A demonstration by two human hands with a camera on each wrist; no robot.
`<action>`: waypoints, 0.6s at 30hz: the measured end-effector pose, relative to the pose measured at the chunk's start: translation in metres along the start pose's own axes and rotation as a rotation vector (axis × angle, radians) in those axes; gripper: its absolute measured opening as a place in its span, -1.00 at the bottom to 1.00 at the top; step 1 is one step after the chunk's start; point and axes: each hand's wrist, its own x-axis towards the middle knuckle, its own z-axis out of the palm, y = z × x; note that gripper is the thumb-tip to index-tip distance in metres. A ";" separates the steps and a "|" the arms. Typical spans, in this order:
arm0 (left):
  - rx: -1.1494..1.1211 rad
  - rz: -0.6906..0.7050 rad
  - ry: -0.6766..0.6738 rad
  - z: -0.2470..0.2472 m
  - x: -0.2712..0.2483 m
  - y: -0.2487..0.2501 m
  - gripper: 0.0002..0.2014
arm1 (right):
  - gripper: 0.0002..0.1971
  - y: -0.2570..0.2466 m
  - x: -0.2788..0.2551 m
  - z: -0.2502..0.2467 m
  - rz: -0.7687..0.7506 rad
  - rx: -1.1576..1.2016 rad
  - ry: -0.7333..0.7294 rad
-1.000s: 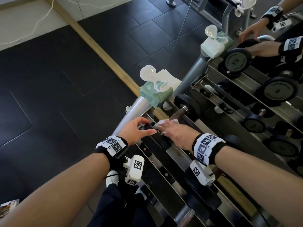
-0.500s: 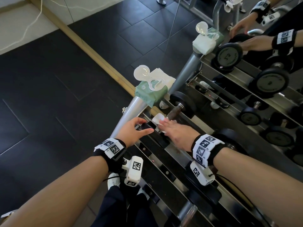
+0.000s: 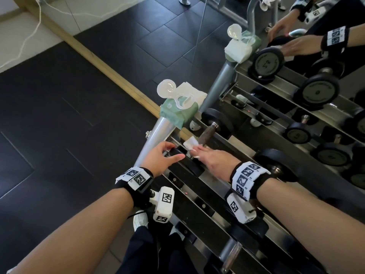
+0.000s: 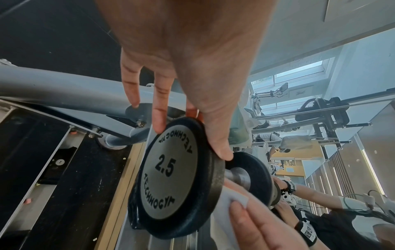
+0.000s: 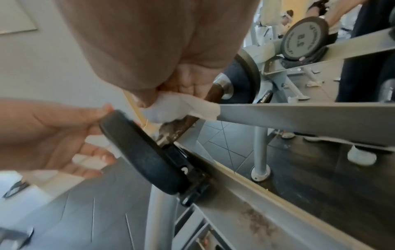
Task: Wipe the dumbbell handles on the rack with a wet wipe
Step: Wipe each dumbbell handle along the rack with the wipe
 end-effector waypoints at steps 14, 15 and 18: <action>0.230 0.032 -0.138 -0.016 0.010 0.030 -0.23 | -0.80 -0.003 -0.032 0.009 0.713 1.055 0.786; 0.238 0.028 -0.143 -0.017 0.011 0.030 -0.25 | -0.78 -0.006 -0.029 0.010 0.740 1.054 0.827; 0.226 0.025 -0.144 -0.016 0.012 0.027 -0.31 | -0.66 -0.016 -0.014 0.016 0.731 1.025 0.928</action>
